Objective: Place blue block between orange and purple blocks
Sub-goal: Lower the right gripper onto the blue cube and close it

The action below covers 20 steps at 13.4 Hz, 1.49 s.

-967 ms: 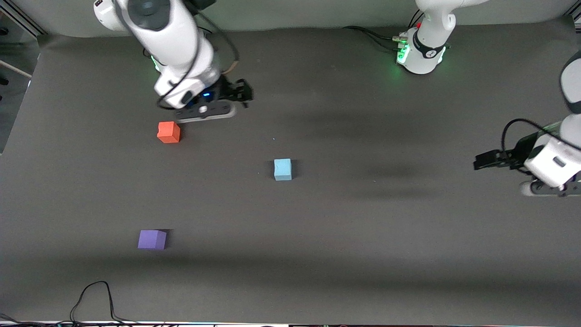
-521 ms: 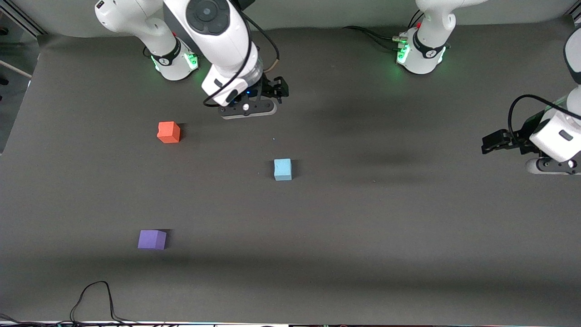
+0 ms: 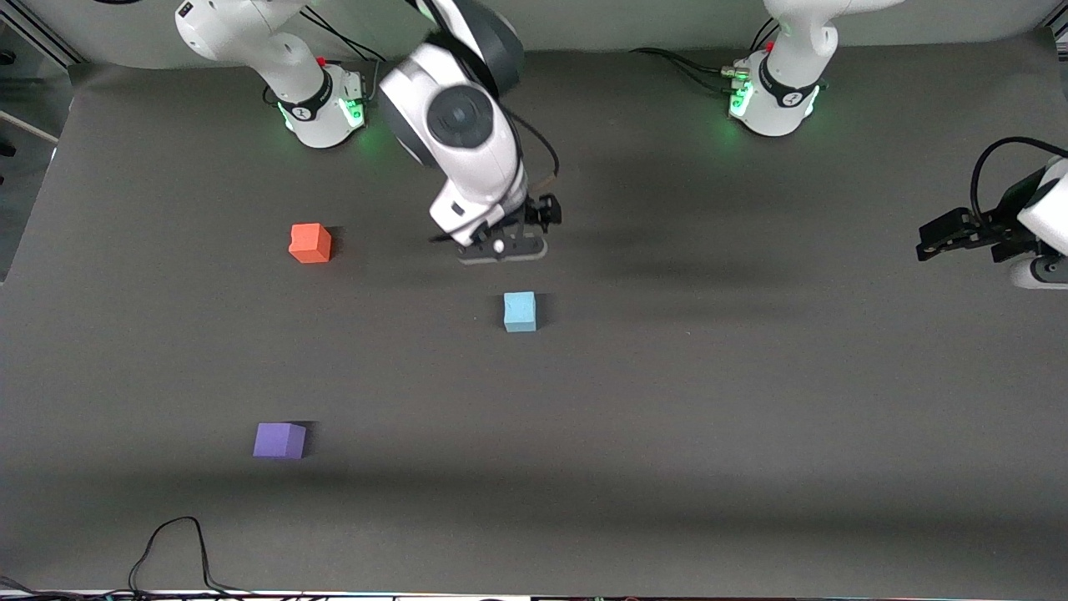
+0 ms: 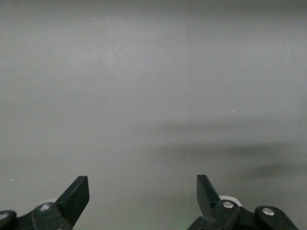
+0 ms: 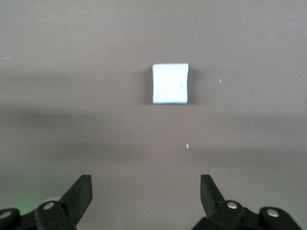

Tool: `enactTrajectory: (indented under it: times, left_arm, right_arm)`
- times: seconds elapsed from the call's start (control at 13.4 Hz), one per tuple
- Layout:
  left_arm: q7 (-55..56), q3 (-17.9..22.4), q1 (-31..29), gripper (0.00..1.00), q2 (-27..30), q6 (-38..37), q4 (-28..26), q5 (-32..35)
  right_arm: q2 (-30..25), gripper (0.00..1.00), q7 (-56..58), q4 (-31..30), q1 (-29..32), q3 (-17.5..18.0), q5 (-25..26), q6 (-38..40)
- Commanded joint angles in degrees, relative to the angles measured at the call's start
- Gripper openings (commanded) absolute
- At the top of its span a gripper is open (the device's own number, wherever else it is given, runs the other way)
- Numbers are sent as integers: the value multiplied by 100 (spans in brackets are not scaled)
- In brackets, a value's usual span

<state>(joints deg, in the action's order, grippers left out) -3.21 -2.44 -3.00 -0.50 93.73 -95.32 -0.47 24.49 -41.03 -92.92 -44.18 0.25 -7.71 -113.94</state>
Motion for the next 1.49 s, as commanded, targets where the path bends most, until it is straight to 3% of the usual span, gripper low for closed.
enactTrajectory:
  times: [0.0,0.37,0.67,1.04,1.34,1.41]
  left_arm:
    - [-75,191,335,100,6,-118,205,39]
    - [-417,165,326,100,-12,-117,285,-6]
    - [285,156,361,100,-47,-118,356,3]
    - [189,68,396,100,-65,-91,347,56]
    - [145,270,608,100,-56,-82,356,39]
    - [136,279,599,100,-56,-91,356,38]
  right_arm:
    - [432,100,113,-331,-82,-122,156,-785]
    - [1198,100,104,-437,-38,-139,164,-1754]
    - [1427,100,104,-411,-38,-209,173,-1895]
    - [1550,97,95,-376,-29,-227,156,-2106]
    - [1586,49,-36,-288,41,-227,-19,-2124]
    - [1577,43,-37,-288,85,-227,-90,-2098]
